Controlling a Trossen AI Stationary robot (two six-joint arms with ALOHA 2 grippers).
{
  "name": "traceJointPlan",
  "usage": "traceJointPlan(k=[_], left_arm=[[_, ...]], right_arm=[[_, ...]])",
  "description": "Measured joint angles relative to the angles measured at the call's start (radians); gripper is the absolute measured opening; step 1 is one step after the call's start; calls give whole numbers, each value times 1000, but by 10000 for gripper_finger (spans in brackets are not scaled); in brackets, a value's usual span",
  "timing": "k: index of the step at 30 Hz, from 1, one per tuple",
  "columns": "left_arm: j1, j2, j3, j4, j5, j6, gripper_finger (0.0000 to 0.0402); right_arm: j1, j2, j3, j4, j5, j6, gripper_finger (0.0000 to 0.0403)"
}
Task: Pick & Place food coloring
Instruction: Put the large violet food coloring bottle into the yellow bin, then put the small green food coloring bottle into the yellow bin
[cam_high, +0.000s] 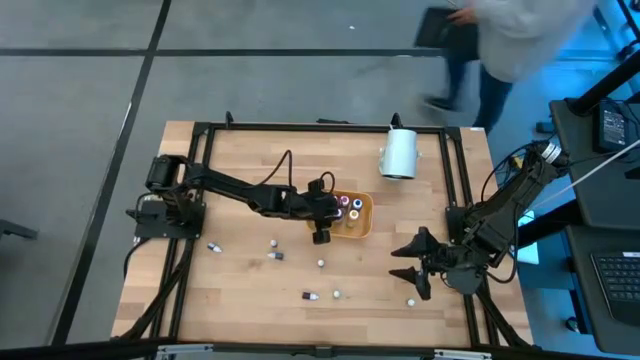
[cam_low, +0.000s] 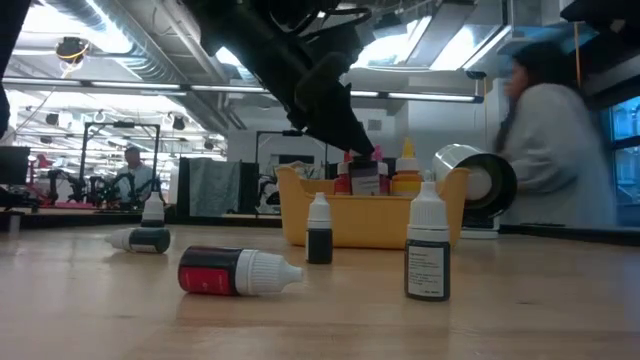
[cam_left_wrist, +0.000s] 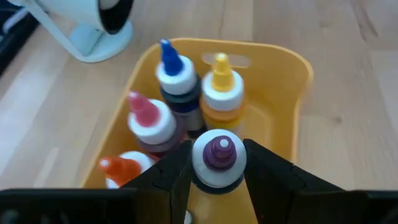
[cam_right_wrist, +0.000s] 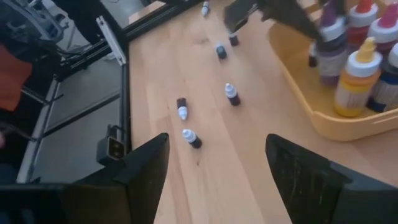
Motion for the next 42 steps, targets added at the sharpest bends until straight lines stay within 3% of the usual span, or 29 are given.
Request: traceJointPlan(k=[5,19,25,29,35,42], left_arm=[[14,0,0,1,-1,2,136],[14,0,0,9,-3,2,143],[14,0,0,9,-3,2,143],[14,-4,0,8,-2,2,143],[12,-54,-1,38,47,-5,143],[9,-157,0,36,189,-82,144]], right_arm=[[0,0,0,48,-54,-1,268],[-14,2,0,225,-57,-33,268],[-40,3,1,242,-221,-86,268],[-53,12,54,182,-430,-35,268],[-40,134,211,-204,-543,242,268],[0,337,269,-263,-618,449,268]])
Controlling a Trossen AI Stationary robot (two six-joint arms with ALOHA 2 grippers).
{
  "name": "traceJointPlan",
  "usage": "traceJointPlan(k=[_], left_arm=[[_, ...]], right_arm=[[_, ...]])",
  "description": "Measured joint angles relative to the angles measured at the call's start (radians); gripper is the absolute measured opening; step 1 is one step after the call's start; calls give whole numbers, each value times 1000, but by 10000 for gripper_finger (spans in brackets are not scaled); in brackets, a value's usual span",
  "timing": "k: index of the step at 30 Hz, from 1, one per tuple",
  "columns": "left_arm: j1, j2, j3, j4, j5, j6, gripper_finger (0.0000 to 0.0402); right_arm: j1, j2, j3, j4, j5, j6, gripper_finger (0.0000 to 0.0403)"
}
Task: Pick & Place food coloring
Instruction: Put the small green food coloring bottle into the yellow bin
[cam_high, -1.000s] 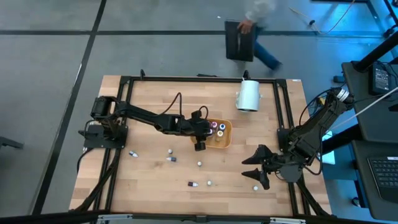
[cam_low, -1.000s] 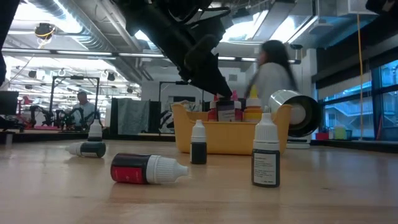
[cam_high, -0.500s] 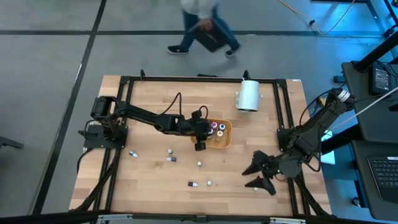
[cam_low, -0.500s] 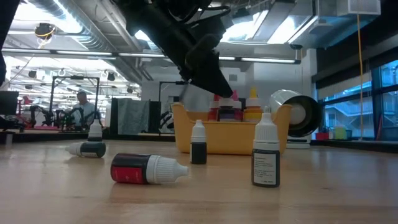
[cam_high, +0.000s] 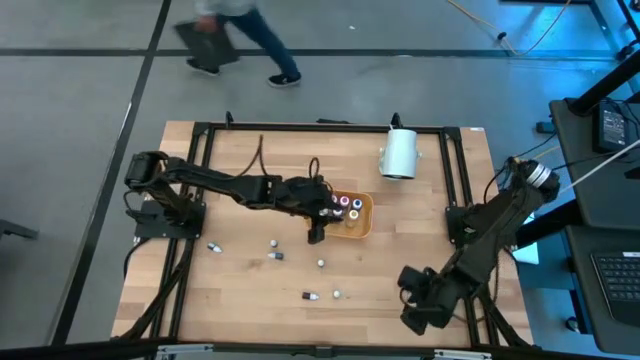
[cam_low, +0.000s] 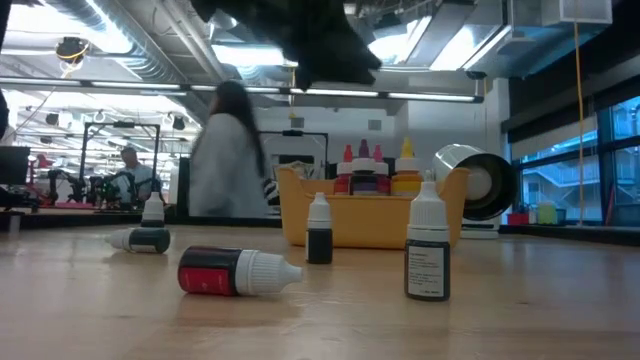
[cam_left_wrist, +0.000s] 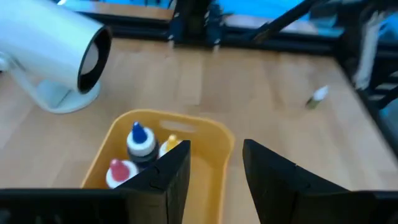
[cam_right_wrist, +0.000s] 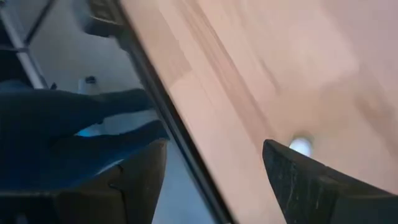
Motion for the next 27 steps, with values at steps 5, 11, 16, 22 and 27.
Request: traceJointPlan(k=[5,11,16,22,27], left_arm=[[-7,-60,0,9,46,-12,145],[-19,-81,0,40,48,-9,145],[-21,-81,0,29,48,-12,144],[-34,-81,0,6,47,-13,146],[-46,-81,0,4,47,-13,143]], right_arm=[[1,98,0,-113,-168,269,268],[-2,157,-1,-127,-108,356,268],[-2,193,-1,-104,-65,330,268],[-2,239,0,-106,-100,334,268],[-5,279,-1,-99,-138,331,248]])
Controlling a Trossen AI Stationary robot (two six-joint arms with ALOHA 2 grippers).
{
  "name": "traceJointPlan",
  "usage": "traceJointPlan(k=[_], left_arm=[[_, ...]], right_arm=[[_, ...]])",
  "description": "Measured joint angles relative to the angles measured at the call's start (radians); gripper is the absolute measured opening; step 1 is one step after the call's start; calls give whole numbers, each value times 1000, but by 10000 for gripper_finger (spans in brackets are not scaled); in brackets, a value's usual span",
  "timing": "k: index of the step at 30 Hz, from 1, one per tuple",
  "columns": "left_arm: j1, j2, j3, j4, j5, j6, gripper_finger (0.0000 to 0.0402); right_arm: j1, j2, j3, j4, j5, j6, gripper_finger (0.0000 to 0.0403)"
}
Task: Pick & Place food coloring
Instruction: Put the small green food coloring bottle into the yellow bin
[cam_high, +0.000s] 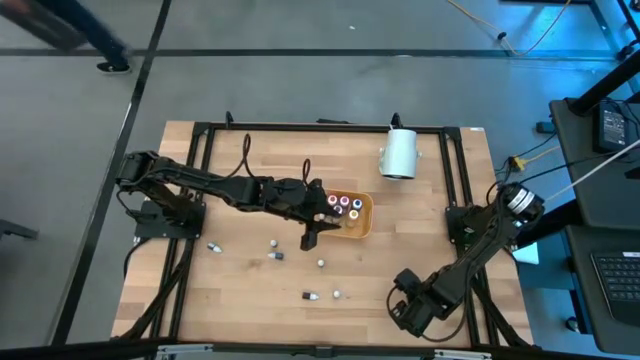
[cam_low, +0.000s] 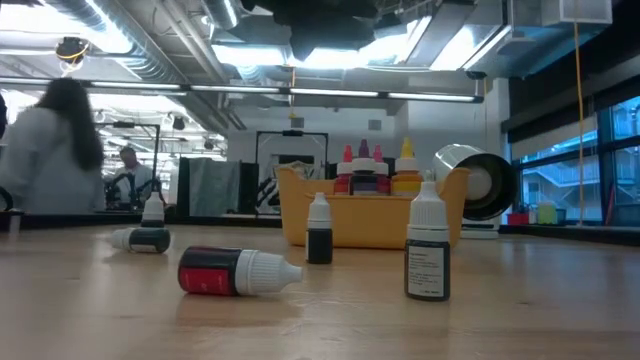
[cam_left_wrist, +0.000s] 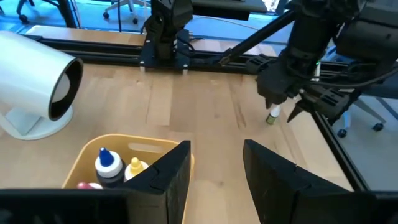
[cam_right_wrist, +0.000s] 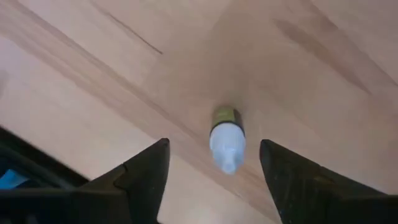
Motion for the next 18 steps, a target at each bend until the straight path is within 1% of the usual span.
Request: traceJointPlan(k=[3,12,13,16,18], left_arm=[[-1,0,0,-1,0,0,145],[-1,0,0,-13,-2,0,145],[-1,0,0,-14,-2,0,145],[-1,0,0,-24,3,0,144],[-1,-12,-1,-56,31,0,143]], right_arm=[[0,9,0,-1,16,-1,211],[0,11,0,-8,20,-9,71],[0,10,0,-4,19,-27,64],[-10,-15,16,-11,22,-77,64],[-32,-47,44,-21,50,-131,64]])
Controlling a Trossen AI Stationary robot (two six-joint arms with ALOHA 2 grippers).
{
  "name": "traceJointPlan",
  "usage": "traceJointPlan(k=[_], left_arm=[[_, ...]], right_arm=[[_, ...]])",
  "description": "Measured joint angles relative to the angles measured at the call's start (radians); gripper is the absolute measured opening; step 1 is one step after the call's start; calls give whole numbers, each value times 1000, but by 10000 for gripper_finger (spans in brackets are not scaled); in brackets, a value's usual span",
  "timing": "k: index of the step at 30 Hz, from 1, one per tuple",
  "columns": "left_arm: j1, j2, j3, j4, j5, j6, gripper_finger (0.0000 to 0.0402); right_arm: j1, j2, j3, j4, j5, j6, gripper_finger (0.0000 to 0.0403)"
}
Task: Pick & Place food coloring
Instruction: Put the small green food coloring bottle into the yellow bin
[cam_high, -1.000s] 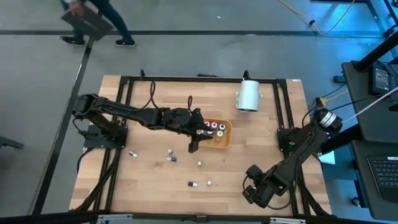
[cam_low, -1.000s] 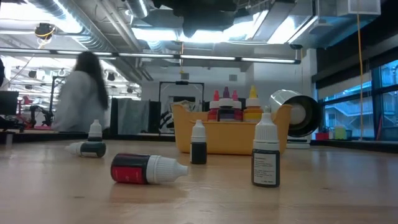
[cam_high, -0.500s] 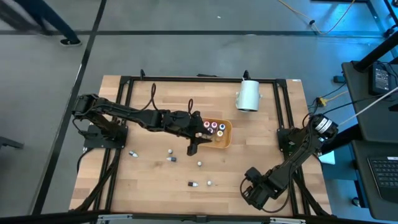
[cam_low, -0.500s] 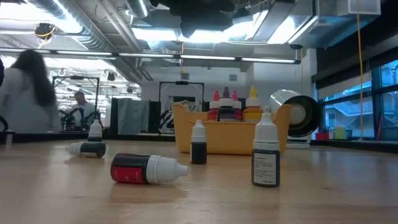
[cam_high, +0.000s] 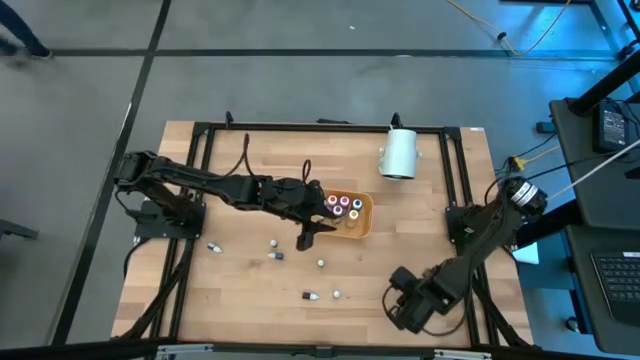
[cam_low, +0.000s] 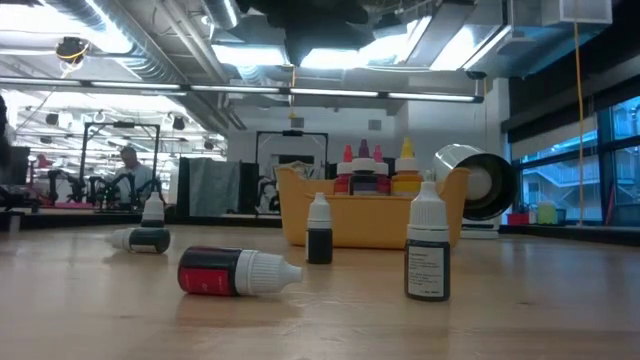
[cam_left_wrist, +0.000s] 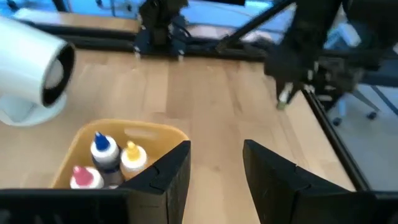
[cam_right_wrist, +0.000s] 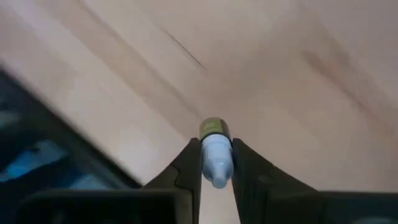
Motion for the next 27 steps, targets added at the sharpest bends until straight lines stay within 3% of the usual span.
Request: traceJointPlan(k=[4,9,14,20,27], left_arm=[[-1,-64,0,-85,27,0,145],[-14,-166,0,-309,19,-85,143],[-53,-229,0,-591,-2,-268,145],[-146,-242,1,-828,-148,-431,143],[-232,-240,1,-912,-245,-583,144]], right_arm=[[-94,-70,81,-106,122,-158,64],[-290,-97,190,-198,211,-507,64],[-496,-60,268,-126,203,-862,64],[-677,32,344,-22,102,-1148,67],[-787,208,534,-82,37,-1378,69]])
